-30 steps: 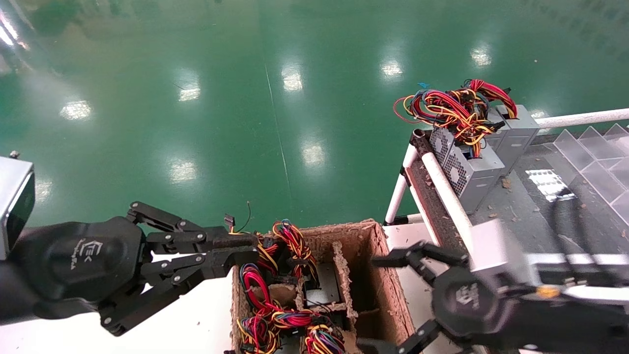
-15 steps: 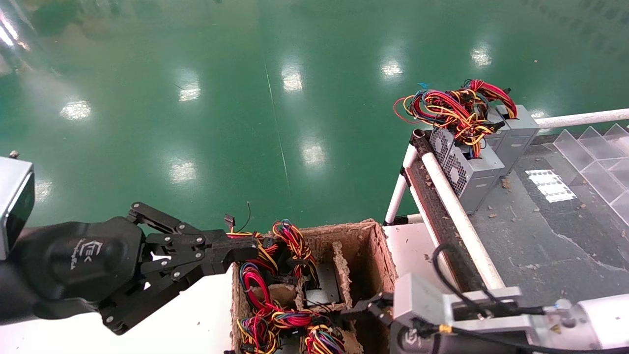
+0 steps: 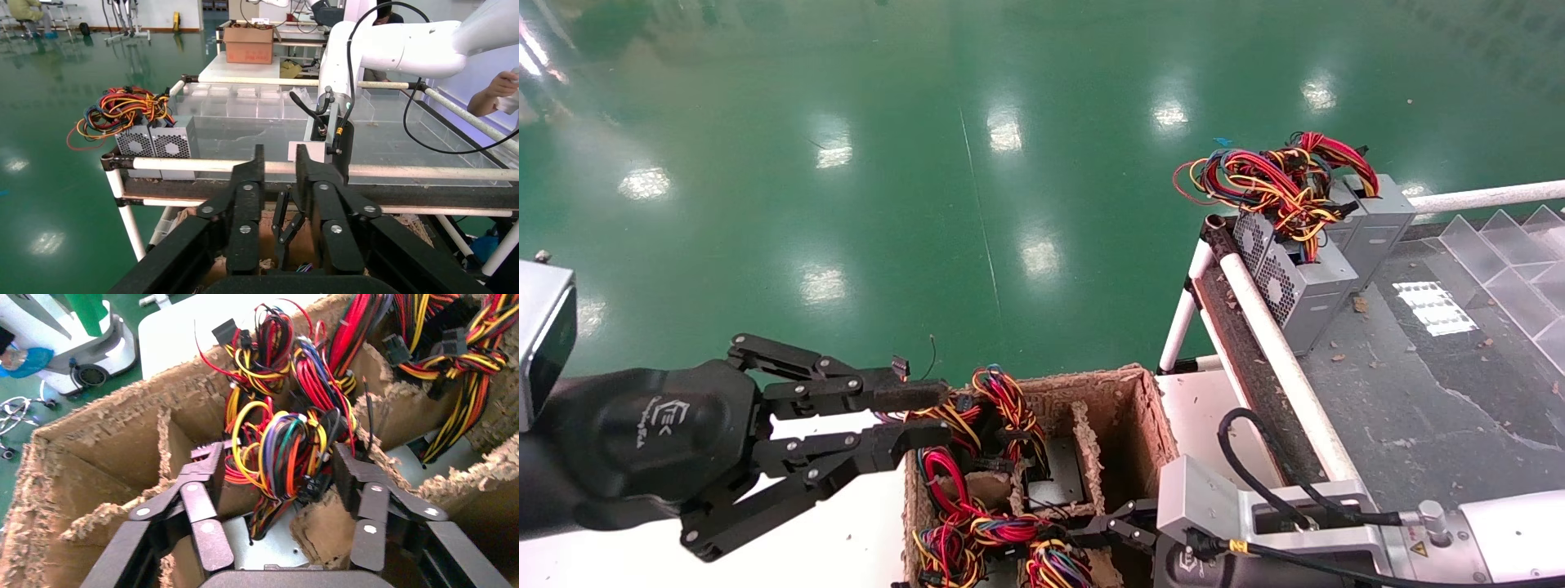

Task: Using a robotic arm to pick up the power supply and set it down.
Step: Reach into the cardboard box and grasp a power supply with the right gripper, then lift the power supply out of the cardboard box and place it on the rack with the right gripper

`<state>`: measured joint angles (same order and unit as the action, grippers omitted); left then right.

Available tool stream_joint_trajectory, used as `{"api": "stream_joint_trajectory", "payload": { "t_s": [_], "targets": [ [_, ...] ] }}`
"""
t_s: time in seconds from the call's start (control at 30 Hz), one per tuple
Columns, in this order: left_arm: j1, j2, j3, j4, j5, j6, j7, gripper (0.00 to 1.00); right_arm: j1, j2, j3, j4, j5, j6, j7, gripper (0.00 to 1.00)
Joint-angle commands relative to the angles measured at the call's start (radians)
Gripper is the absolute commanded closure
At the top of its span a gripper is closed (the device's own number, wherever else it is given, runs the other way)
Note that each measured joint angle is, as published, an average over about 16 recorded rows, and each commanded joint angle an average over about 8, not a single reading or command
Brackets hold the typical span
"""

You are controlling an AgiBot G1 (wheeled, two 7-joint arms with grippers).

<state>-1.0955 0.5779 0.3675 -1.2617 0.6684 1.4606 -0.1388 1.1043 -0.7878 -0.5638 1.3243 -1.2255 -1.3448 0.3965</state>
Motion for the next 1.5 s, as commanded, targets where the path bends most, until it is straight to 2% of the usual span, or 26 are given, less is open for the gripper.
{"api": "stream_joint_trajectory", "payload": {
  "t_s": [0.03, 0.57, 0.77, 1.1, 1.5],
  "targets": [
    [0.000, 0.000, 0.000, 0.000, 0.000, 0.000, 0.000, 0.00, -0.002, -0.001, 0.000, 0.002, -0.004, 0.006, 0.000, 1.00],
    [0.000, 0.000, 0.000, 0.000, 0.000, 0.000, 0.000, 0.00, -0.007, 0.003, 0.014, -0.016, 0.024, 0.006, -0.014, 1.00],
    [0.000, 0.000, 0.000, 0.000, 0.000, 0.000, 0.000, 0.00, -0.008, 0.018, 0.038, -0.016, 0.064, -0.002, -0.029, 1.00],
    [0.000, 0.000, 0.000, 0.000, 0.000, 0.000, 0.000, 0.00, -0.011, 0.084, 0.139, -0.007, 0.240, -0.045, -0.085, 1.00],
    [0.000, 0.000, 0.000, 0.000, 0.000, 0.000, 0.000, 0.00, -0.020, 0.197, 0.335, -0.047, 0.500, -0.064, -0.183, 1.00]
  ]
}}
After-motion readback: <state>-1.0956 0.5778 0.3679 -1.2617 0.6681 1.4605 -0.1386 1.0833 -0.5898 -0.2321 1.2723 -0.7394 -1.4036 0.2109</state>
